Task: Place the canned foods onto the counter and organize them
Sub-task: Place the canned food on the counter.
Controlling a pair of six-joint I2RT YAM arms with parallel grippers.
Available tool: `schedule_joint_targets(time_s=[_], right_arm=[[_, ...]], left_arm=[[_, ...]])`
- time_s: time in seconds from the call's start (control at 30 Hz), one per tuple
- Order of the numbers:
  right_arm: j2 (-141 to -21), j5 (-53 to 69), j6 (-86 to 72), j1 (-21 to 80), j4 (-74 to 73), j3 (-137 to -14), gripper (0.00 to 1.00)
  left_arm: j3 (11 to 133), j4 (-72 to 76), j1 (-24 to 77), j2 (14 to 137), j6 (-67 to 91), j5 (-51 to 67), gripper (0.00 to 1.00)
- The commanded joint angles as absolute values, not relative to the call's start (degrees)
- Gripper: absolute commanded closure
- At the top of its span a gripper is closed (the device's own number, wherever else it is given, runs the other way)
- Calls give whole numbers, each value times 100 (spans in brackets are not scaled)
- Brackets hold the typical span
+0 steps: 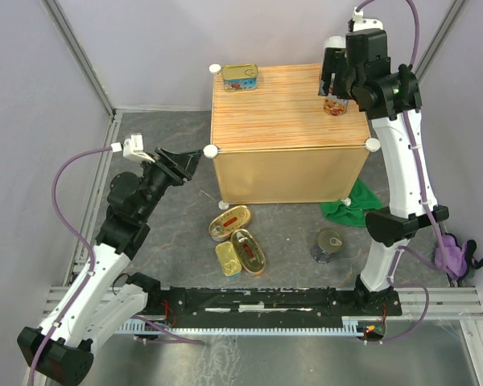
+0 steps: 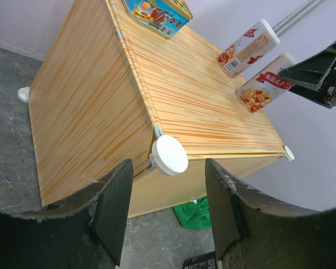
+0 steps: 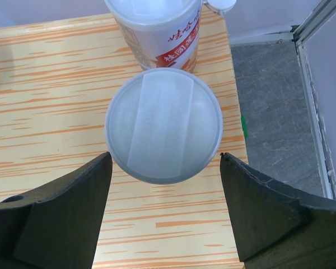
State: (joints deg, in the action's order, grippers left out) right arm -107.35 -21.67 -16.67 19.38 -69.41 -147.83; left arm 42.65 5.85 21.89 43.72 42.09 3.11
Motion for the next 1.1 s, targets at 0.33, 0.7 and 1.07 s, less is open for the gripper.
schedule_joint_targets(time_s=[0.33, 0.7, 1.07], right_arm=[[-10172, -2082, -1740, 2031, -6632, -14470, 15], [-9770, -2176, -1705, 2173, -6651, -14145, 16], [-9025, -2420, -1667, 2553, -6523, -13047, 17]], left_arm=[[4360, 774, 2205, 4103, 4170, 281, 39], [4281, 691, 2204, 3926, 4205, 271, 39], [4245, 598, 2201, 3797, 4201, 257, 39]])
